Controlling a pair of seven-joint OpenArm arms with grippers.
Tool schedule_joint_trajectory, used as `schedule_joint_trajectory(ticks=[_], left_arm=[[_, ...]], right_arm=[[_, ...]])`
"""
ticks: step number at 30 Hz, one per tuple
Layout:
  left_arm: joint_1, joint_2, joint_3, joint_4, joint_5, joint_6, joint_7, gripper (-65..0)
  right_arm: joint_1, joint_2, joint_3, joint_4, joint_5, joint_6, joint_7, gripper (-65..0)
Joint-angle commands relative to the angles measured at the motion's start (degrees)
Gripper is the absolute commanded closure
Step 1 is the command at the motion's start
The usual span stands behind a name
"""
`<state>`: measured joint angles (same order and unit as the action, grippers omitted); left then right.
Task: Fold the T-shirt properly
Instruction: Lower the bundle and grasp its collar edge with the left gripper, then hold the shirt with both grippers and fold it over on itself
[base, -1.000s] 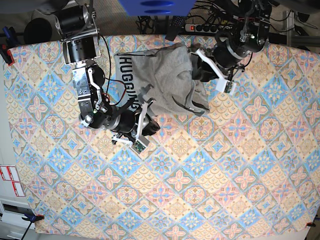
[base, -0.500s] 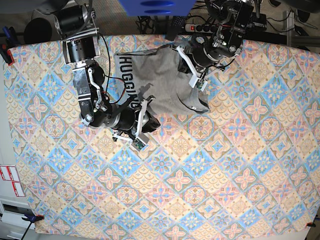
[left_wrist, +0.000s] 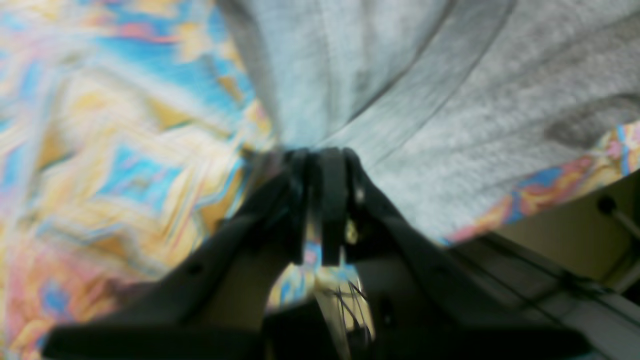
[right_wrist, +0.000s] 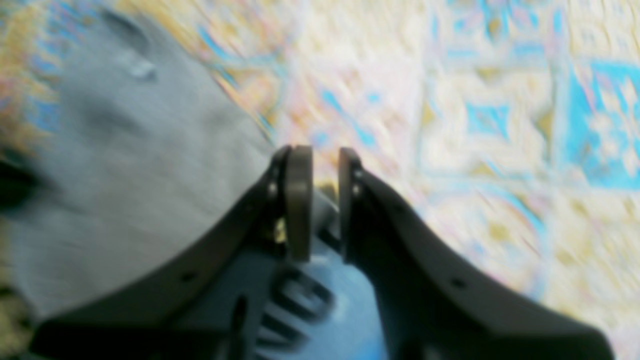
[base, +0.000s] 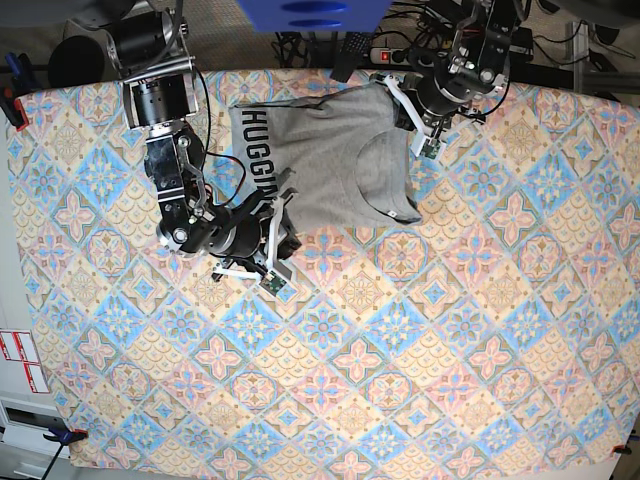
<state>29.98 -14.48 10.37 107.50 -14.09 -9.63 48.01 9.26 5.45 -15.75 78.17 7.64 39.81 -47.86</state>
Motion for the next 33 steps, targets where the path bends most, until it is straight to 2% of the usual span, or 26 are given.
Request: schedule_joint_trajectory(ticks=[1,3,6,9,13,18,21,24,29,33], left_arm=[[0.13,-0.33,2.33,2.87,-0.9,-0.61,-1.02,-2.6],[0.22,-0.42,5.58,3.66,-0.29,-0.61,-0.76,-2.5],[-1.01,-0.42,7.26,0.94,-0.2,-0.53,-0.67,0.0],[-2.59,-0.42,7.52,-2.67,-0.2,-0.35,-0.67,0.0],[-5.58,-0.42,7.52,-8.38,-0.2,-0.26,-0.67,0.0],[-9.63,-1.56,7.43,-13.31,1.38,-0.17,-0.84,0.0],[-12.17,-1.74,7.52,-15.42,3.76,-0.17,-0.84,0.0],[-14.99,-1.65,7.52,-16.03,6.13,-0.17,-0.84,0.0],[-19.91,-1.56,7.52,-16.73,7.8,-0.17,-0.84,0.0],[-24.13,0.63,7.26,-19.2,7.98,-0.09,-0.84,0.0]], right_arm=[[1.16,0.13,0.14,0.73,-1.35,0.19,1.39,-8.5],[1.07,-0.05,0.06,0.2,-7.6,0.19,1.39,-8.5],[1.25,-0.13,-0.56,-2.87,-13.31,0.19,1.39,-8.5],[1.34,-0.13,-4.6,-5.69,-13.84,0.19,1.39,-8.3],[0.9,0.66,-10.41,-7.18,-13.84,0.19,1.39,-3.3],[0.46,5.76,-11.72,-4.72,-13.75,0.19,-1.68,-1.5],[-2.79,7.6,-11.2,-1.2,-13.75,0.19,-2.65,-1.5],[-6.31,11.56,-11.2,3.28,-13.66,0.19,-2.65,-1.5],[-12.38,15.87,-11.2,9.08,-13.66,0.19,-2.65,-1.5],[-16.68,18.68,-11.11,13.65,-13.66,0.19,-2.65,-1.5]])
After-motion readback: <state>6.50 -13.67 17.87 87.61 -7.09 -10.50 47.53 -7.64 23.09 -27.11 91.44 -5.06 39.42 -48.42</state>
